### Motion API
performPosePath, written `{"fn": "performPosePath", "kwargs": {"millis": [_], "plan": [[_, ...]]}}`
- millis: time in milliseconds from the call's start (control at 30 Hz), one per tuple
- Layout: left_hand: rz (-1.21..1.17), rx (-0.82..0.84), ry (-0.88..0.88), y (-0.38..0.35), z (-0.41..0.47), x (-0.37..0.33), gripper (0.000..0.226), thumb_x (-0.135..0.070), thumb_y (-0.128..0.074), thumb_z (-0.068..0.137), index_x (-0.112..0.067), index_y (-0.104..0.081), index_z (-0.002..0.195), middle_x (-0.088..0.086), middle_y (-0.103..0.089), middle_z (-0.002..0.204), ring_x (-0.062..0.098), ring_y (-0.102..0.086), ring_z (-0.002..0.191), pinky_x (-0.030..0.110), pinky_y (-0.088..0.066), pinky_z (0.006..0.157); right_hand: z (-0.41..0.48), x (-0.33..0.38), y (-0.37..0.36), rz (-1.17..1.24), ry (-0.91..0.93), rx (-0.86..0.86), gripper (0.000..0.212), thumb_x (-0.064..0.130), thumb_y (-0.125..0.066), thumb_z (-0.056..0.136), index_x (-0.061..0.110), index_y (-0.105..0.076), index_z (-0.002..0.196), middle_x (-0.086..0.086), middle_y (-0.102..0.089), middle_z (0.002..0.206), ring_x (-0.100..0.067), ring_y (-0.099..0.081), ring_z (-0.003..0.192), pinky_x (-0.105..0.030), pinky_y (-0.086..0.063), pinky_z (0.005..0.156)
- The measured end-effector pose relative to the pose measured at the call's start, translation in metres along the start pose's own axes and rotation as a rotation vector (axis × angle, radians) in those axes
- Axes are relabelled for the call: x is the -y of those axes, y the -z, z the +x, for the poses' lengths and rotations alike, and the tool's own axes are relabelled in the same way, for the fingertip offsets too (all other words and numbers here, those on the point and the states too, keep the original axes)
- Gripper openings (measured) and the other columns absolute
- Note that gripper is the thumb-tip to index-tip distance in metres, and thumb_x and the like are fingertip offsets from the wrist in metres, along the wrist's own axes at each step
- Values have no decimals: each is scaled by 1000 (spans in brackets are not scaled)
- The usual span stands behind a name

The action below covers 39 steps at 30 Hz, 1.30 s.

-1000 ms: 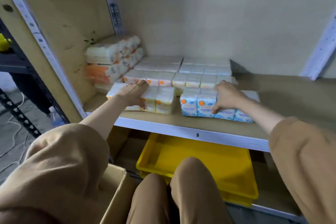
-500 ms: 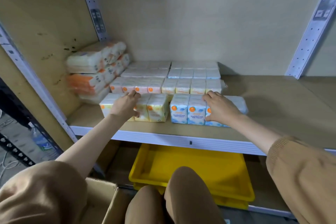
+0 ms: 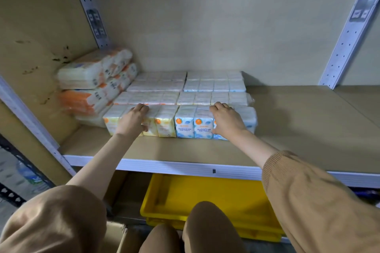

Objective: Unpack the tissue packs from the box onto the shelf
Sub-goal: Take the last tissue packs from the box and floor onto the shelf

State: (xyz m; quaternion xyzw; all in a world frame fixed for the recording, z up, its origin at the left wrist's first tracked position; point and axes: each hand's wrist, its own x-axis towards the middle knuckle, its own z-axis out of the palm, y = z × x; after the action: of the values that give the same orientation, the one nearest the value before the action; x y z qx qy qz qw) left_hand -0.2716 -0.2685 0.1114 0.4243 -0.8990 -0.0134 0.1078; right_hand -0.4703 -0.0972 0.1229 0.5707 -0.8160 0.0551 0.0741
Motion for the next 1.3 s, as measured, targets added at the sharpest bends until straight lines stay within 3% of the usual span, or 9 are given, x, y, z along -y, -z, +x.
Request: {"fn": "performPosePath", "kwargs": {"millis": [433, 567, 867, 1300], "plan": [[151, 176, 22, 23, -5, -13, 69, -10, -76, 73, -2, -39, 132, 12, -38, 136, 31, -44, 125, 45, -47, 95, -6, 4, 6, 18, -11, 22, 53, 11, -65, 82, 2, -41, 128, -12, -43, 132, -26, -41, 125, -31, -38, 100], [170, 160, 24, 32, -19, -19, 66, -10, -71, 78, -5, -38, 135, 10, -39, 140, 31, -48, 123, 45, -49, 93, -14, -1, 17, 30, -10, 35, 51, 17, -67, 81, 2, -46, 125, -13, -46, 129, -27, -43, 123, -32, -38, 99], [179, 106, -42, 44, -75, -50, 55, -15, -61, 88, -14, -38, 138, 6, -43, 142, 28, -52, 120, 36, -49, 87, -52, -14, 30, 89, -55, 16, 39, 10, -61, 84, 4, -54, 122, -12, -52, 128, -27, -49, 119, -36, -44, 91], [129, 99, -170, 34, -105, -88, 49, -17, -56, 90, -15, -42, 137, 5, -44, 143, 27, -51, 123, 37, -48, 91, -104, -20, 41, 120, -88, 5, 35, 13, -61, 84, 7, -58, 118, -11, -54, 123, -27, -52, 114, -34, -46, 83]]}}
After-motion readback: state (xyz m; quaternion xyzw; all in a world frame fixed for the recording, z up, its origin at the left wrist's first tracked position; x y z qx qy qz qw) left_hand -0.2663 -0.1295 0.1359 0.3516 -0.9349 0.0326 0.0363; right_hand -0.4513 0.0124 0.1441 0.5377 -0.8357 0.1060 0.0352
